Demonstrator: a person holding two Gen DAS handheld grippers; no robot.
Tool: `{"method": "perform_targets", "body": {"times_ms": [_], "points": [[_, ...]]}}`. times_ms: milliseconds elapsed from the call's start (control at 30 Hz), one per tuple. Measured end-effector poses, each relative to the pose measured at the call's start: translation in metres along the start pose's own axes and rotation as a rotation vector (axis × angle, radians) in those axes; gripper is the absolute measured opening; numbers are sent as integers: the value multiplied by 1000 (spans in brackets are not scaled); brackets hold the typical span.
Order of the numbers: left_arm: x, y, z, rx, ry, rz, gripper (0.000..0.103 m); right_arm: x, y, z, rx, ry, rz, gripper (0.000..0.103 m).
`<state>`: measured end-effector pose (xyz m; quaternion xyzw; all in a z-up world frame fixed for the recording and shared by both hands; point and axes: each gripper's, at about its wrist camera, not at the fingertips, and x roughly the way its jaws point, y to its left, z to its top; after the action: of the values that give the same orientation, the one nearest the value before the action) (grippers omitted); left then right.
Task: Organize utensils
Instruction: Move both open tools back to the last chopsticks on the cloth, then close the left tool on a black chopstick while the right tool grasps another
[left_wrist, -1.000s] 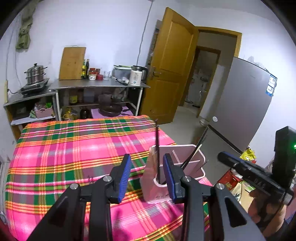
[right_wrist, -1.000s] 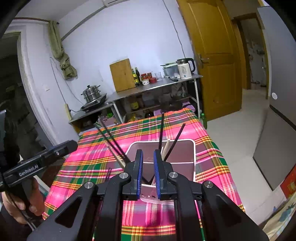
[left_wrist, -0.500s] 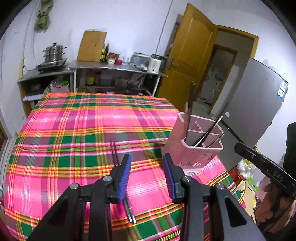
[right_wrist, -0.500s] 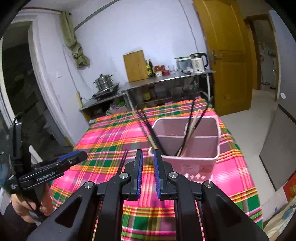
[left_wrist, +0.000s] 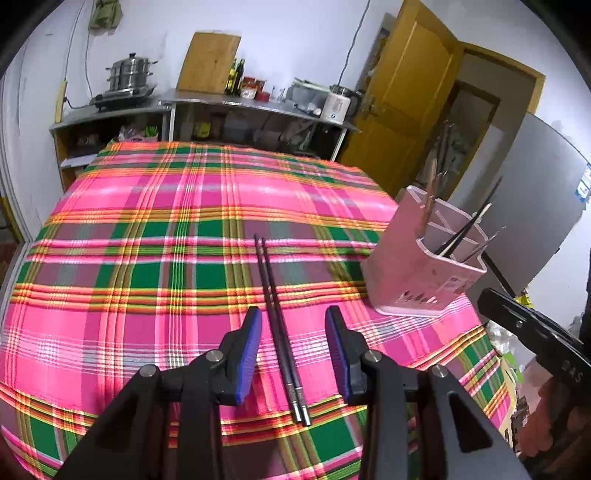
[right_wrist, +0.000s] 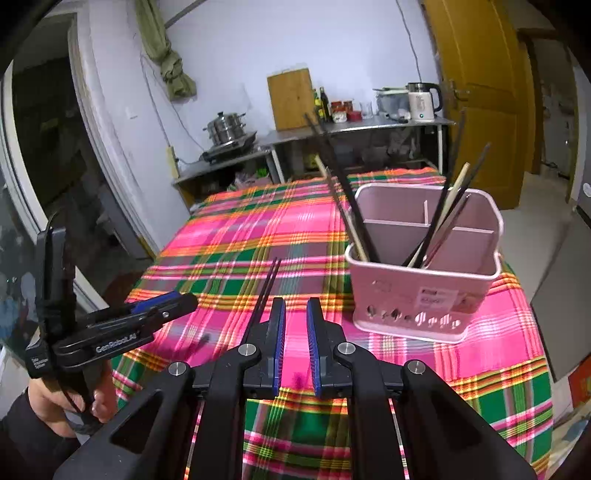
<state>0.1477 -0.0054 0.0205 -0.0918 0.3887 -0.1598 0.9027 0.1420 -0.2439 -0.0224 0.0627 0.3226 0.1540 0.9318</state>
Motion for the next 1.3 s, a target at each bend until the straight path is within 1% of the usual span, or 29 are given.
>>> {"method": "perform_targets", "body": {"times_ms": [367,533,700,833,933,967,1067,1100,1300], "points": [[61,15,-6,-9,89,49,37,39,3,-13,-17,87,15,12],[86,19,-3,-4,115,65,35,53,4,-16,-18,115,20,12],[103,20,-3,2,134,81,30,62,3,-17,-16,134,20,12],[107,16,-2,26,123,99,27,66,2,-18,-12,145,18,12],[107,13,-3,44,115,112,21,68,3,-19,-12,153,18,12],[107,13,-4,46,114,109,17,68,4,-19,-13,155,19,12],[103,14,-6,50,105,125,13,69,7,-20,-21,158,20,12],[101,16,-7,46,102,131,11,70,8,-20,-23,159,20,12],[88,38,-11,-7,85,163,10,81,15,-20,-29,172,30,12]]}}
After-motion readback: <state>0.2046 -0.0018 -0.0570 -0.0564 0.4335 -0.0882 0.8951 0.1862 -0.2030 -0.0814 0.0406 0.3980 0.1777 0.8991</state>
